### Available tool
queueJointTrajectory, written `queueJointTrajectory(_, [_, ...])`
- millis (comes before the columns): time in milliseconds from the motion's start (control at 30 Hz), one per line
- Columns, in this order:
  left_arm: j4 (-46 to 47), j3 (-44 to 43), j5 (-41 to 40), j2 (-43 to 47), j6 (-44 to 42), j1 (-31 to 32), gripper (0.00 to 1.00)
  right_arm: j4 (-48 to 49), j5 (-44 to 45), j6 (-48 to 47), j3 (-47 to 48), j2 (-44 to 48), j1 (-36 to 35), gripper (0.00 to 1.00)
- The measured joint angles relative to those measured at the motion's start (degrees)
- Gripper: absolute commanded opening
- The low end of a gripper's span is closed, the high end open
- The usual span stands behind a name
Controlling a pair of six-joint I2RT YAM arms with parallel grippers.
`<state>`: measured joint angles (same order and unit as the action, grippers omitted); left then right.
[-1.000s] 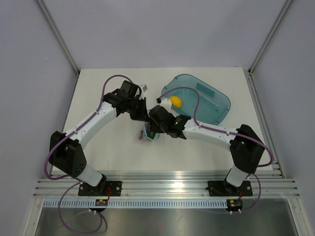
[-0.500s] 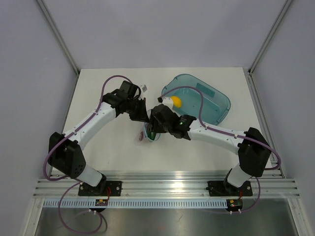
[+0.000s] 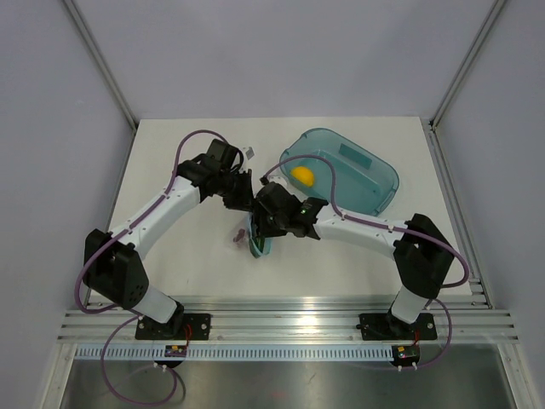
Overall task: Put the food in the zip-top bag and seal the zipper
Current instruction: Place the fake vegetable in the zipper food storage bag.
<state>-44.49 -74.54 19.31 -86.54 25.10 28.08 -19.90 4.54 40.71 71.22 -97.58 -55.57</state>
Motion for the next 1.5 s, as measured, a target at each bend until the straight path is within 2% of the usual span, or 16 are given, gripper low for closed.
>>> queueJointTrajectory(300, [0.61,0.02,0.55,0.26,-0.68,0.04,0.0,-3.19,-1.57,-0.87,1.36,-1.46,4.63,0.14])
queueJointTrajectory(367, [0.9,0.02,1.01,0.37,-0.68,0.07,0.0,-4.13,-1.05,-1.33,1.84,-1.46,5.57,0.23])
queueJointTrajectory(400, [1.09,0.02,1.2,0.44,-0.68,0.07,0.0,-4.52,-0.92,-1.51,2.21,-1.44,5.79,0.3])
queueJointTrajectory(433, [1.29,0.02,1.55,0.46,-0.68,0.07,0.0,-5.01,-0.76,-1.68,2.62,-1.46,5.9,0.41])
queueJointTrajectory(467, [1.38,0.02,1.66,0.55,-0.68,0.07,0.0,-5.38,-0.63,-1.9,3.06,-1.46,5.95,0.45])
queueJointTrajectory(500, [1.44,0.02,1.9,0.57,-0.68,0.07,0.0,-5.75,-0.66,-2.14,3.78,-1.46,5.95,0.53])
queueJointTrajectory(667, [1.73,0.02,2.34,0.61,-0.66,-0.02,0.0,-6.49,-0.66,-2.8,4.72,-1.46,5.97,0.61])
queueJointTrajectory(833, [1.73,0.02,2.54,0.59,-0.42,0.0,0.0,-7.43,-0.7,-3.65,4.72,0.33,5.97,0.61])
queueJointTrajectory(1067, [2.27,0.02,3.54,0.55,0.28,0.0,0.0,-8.15,0.15,-4.31,4.68,8.15,5.97,0.63])
queueJointTrajectory(1200, [2.43,0.02,4.07,0.55,0.44,0.0,0.0,-7.8,1.97,-4.17,3.1,11.74,6.32,0.62])
queueJointTrajectory(1500, [2.6,0.02,4.5,0.55,0.44,0.0,0.0,-4.28,-0.85,0.11,-9.75,13.05,12.41,0.55])
